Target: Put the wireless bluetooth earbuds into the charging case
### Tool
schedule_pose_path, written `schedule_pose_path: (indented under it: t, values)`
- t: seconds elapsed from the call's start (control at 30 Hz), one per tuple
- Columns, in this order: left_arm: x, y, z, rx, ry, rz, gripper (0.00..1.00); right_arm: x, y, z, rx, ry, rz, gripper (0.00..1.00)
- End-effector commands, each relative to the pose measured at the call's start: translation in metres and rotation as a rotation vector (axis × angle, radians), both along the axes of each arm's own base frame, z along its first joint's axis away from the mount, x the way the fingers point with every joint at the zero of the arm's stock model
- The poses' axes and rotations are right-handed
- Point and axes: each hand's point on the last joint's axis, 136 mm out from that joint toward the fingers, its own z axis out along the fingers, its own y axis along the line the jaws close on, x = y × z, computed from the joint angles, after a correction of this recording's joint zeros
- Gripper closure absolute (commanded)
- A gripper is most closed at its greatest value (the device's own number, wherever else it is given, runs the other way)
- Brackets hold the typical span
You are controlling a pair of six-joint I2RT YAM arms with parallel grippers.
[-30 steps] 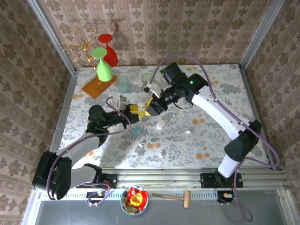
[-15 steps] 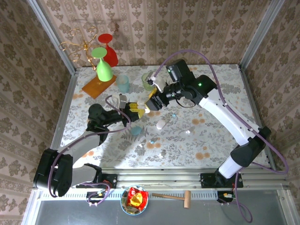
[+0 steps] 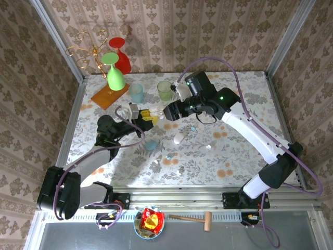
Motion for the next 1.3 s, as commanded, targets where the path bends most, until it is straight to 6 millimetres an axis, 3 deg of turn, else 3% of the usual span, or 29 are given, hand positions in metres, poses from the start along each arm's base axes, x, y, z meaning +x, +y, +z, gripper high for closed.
schedule_pose_path:
  t: [0.0, 0.13, 0.37, 0.63, 0.93, 1.17, 1.27]
  values:
    - [0.001, 0.004, 0.012, -0.002, -0.125, 0.045, 1.00, -0.009, 0.013, 0.012, 0.101, 0.043, -0.004, 0.34]
    - [0.000, 0.008, 0.012, -0.001, -0.188, 0.078, 1.00, -0.004, 0.018, 0.013, 0.120, 0.071, -0.034, 0.42]
    - [-0.003, 0.010, 0.009, 0.028, -0.261, 0.107, 1.00, 0.000, 0.028, 0.006, 0.122, 0.114, -0.032, 0.44]
    - [-0.006, 0.009, 0.006, 0.045, -0.308, 0.114, 1.00, 0.006, 0.033, -0.001, 0.123, 0.156, -0.062, 0.58]
    - [-0.009, 0.011, 0.007, 0.040, -0.313, 0.119, 1.00, 0.013, 0.025, -0.015, 0.043, 0.158, -0.101, 0.60]
    - [-0.005, 0.014, 0.003, 0.049, -0.298, 0.145, 1.00, -0.004, 0.028, 0.023, 0.135, 0.056, 0.009, 0.48]
    - [-0.006, 0.013, 0.002, 0.049, -0.298, 0.136, 1.00, -0.002, 0.035, 0.030, 0.173, 0.068, 0.011, 0.46]
